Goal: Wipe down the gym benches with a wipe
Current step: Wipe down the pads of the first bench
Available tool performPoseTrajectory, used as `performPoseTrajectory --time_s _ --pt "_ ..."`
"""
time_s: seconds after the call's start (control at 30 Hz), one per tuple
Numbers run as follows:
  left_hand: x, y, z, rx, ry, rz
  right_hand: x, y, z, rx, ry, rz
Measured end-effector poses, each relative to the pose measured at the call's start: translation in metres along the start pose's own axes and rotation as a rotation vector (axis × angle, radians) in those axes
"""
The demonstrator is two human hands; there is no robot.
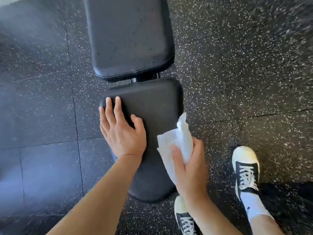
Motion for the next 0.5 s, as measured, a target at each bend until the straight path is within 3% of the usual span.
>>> performPoseTrajectory --time_s 0.13,0.4,0.5 --pt "0.002 -0.001 0.005 -0.004 0.019 0.014 0.001 0.009 0.006 0.036 0.060 -0.040" --pt "0.005 0.000 0.003 0.023 0.057 0.037 0.021 0.163 -0.040 0.152 0.219 0.076" --pt "0.006 0.001 0.003 0.017 0.062 0.020 0.020 0.141 -0.034 0.147 0.260 0.080"
Point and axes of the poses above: each hand's wrist, its own y-axis towards the middle knuckle, its own x-axis out of the palm, z = x × y, the point moved 4 cm from there along y, towards the middle knuckle, and after that the axes turned 10 degrees about -y, right-handed, at the moved point
